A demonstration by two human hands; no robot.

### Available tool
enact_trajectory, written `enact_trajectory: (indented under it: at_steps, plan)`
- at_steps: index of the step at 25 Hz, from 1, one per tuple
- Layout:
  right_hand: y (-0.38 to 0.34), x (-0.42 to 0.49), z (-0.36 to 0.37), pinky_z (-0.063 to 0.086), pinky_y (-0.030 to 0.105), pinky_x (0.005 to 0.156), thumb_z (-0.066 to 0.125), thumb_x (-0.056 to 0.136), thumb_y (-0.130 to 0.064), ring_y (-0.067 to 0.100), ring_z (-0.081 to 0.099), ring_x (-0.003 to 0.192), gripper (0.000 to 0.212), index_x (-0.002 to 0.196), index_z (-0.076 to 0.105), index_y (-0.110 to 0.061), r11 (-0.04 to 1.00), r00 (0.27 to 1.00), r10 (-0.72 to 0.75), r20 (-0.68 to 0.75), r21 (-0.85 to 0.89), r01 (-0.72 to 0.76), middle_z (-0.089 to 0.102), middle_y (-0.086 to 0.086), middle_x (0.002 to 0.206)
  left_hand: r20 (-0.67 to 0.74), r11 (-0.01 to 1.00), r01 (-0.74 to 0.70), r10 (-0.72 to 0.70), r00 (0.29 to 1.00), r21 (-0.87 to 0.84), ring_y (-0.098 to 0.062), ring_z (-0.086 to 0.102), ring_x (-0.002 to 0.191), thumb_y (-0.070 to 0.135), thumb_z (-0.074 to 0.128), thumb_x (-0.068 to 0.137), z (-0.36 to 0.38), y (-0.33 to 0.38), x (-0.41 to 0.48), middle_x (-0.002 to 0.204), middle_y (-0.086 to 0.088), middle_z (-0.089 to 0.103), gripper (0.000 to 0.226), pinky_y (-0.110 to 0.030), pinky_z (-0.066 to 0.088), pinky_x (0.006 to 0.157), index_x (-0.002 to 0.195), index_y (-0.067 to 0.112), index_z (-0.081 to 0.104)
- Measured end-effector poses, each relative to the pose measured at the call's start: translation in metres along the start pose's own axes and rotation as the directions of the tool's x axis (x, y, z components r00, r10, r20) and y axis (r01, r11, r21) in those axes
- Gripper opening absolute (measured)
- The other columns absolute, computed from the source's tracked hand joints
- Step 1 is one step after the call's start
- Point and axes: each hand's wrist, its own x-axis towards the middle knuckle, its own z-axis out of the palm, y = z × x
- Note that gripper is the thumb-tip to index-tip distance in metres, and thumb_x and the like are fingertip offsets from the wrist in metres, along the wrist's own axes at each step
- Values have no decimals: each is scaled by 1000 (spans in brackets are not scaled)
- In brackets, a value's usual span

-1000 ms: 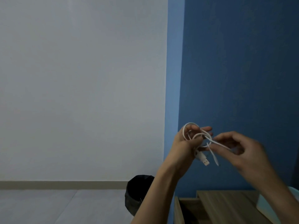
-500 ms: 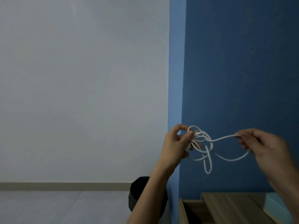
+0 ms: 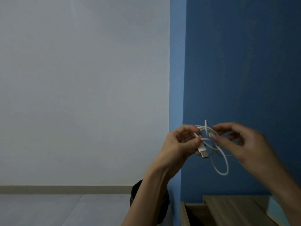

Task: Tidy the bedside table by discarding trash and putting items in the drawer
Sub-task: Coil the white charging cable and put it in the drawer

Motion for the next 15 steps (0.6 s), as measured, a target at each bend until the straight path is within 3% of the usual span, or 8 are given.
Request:
enact_trajectory:
  at_steps: [3, 4, 7, 8, 10, 12, 13, 15]
  plan:
    - [1, -1, 3, 48, 8, 61, 62, 71, -57, 1, 62, 76, 14, 76, 62, -44, 999, 999, -20, -43, -35, 19, 64, -24, 93, -12, 999, -13, 14, 1000, 39, -12, 63, 59, -1, 58, 77, -1, -3, 0, 75, 1, 65, 15, -25, 55, 53, 80, 12, 63]
    - [1, -2, 4, 49, 9, 61, 63, 72, -55, 4, 63, 76, 13, 76, 64, -43, 1000, 999, -15, -43, -1, 15, 65, -19, 92, -29, 998, -19, 21, 999, 53, -11, 65, 60, 0, 61, 77, -1, -2, 0, 73, 2, 66, 14, -25, 56, 55, 84, 12, 64]
    - [0, -1, 3, 52, 15, 61, 54, 57, -78, 12, 64, 75, 40, 82, 65, -50, 996, 999, 29, -44, 84, -25, 66, -10, 90, -11, 998, -36, 37, 999, 58, -12, 71, 71, 12, 58, 82, -2, -2, 0, 83, 3, 75, 16, -27, 58, 68, 98, 10, 63]
    - [-1, 0, 3, 51, 13, 61, 59, 60, -72, 11, 64, 74, 30, 81, 66, -50, 993, 997, 45, -55, 115, -38, 67, -12, 89, 14, 998, -34, 33, 999, 55, -14, 72, 75, 15, 51, 85, -3, -1, 0, 88, 2, 75, 19, -29, 58, 73, 100, 9, 61]
    - [3, 5, 3, 49, 9, 60, 66, 77, -37, 5, 64, 69, 4, 74, 68, -39, 986, 995, 72, -66, 156, -61, 69, -17, 81, 36, 995, -22, 19, 999, 96, -14, 72, 80, 11, 44, 91, -5, 2, -1, 90, 2, 75, 18, -29, 58, 76, 100, 7, 59]
    - [7, 7, 5, 46, 7, 57, 62, 83, -17, 0, 61, 61, 18, 72, 66, -30, 981, 991, 125, -37, 155, -118, 69, -19, 69, 10, 978, -33, 31, 999, 207, -13, 70, 79, 1, 44, 94, -6, 3, -2, 87, -2, 74, 16, -28, 57, 76, 96, 7, 59]
    - [9, 6, 4, 45, 6, 55, 62, 83, -17, -1, 59, 59, 16, 71, 65, -27, 972, 988, 153, -15, 182, -148, 68, -16, 65, -5, 958, -54, 57, 998, 281, -13, 69, 79, -3, 45, 93, -8, 4, -1, 89, -8, 73, 17, -28, 56, 78, 95, 7, 59]
    - [7, 2, 0, 46, 8, 56, 70, 73, -38, -2, 54, 58, 15, 70, 66, -23, 914, 975, 201, 93, 341, -221, 62, -8, 65, 3, 905, -88, 96, 995, 416, -12, 67, 85, -10, 45, 92, -10, 8, -2, 98, -16, 68, 19, -26, 55, 84, 95, 4, 57]
